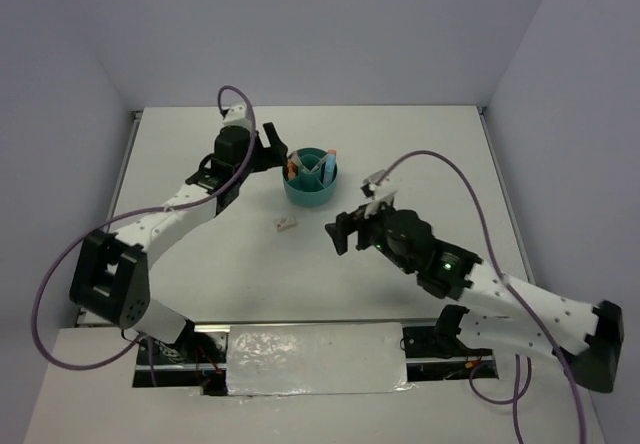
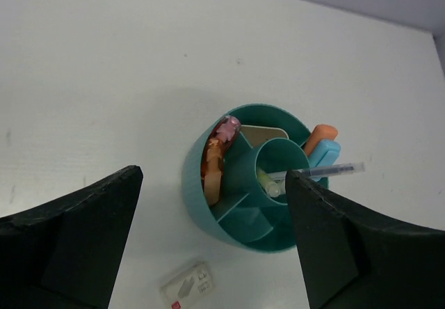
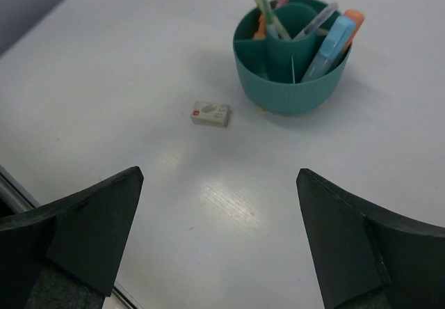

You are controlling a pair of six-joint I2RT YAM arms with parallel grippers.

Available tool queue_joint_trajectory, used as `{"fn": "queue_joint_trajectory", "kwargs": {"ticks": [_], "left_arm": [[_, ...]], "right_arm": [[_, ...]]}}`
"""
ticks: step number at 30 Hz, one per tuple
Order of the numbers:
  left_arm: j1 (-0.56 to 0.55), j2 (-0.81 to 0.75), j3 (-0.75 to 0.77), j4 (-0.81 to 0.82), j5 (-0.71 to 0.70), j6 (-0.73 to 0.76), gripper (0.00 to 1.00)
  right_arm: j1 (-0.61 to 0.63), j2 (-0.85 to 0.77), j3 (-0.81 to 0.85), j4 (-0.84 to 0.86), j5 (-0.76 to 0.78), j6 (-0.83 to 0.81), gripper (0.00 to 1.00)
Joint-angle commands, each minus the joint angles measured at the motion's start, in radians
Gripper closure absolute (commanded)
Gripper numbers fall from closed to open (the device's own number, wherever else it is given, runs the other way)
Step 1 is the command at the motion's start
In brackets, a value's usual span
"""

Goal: Sort the stationery into containers
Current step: Place the pen in the storage box, then pick up the stationery from the center of the board.

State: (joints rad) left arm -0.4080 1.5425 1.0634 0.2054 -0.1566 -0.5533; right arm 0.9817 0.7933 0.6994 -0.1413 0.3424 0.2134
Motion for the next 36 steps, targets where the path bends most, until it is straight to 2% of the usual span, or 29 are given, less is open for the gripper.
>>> {"fn": "queue_joint_trajectory", "kwargs": {"ticks": [1,3,8,11,15,21,28,30,32,36], "left_arm": [[0.003,-0.195,0.046,-0.288,-0.211,-0.101,0.02],[0.005,-0.301,0.047,-0.378,-0.264,-0.123,0.01],[0.018,-0.485,0.012,-0.608,-0.218,-0.093,0.01],[0.021,-0.580,-0.028,-0.685,-0.126,-0.054,0.01],[0.017,-0.709,-0.092,-0.731,0.020,0.009,0.01],[0.015,-0.812,-0.144,-0.837,0.022,0.087,0.01],[0.015,-0.926,-0.146,-0.882,0.011,0.138,0.01],[0.015,-0.955,-0.146,-0.879,0.008,0.144,0.01],[0.015,-0.976,-0.148,-0.879,0.002,0.142,0.01],[0.015,-0.996,-0.154,-0.870,0.006,0.147,0.01]], "right_arm": [[0.003,0.275,0.032,0.107,-0.031,0.029,0.00],[0.003,0.395,0.073,0.124,0.001,0.081,0.00],[0.003,0.737,0.238,0.183,-0.005,0.135,0.00],[0.009,0.913,0.365,0.155,-0.010,0.155,0.00],[0.028,1.062,0.511,0.128,0.039,0.168,0.00],[0.026,1.168,0.580,0.111,0.127,0.211,0.00],[0.025,1.267,0.637,0.118,0.144,0.205,0.05],[0.023,1.288,0.643,0.129,0.142,0.204,0.13],[0.023,1.291,0.640,0.137,0.142,0.204,0.28],[0.028,1.287,0.621,0.137,0.141,0.202,0.45]]}}
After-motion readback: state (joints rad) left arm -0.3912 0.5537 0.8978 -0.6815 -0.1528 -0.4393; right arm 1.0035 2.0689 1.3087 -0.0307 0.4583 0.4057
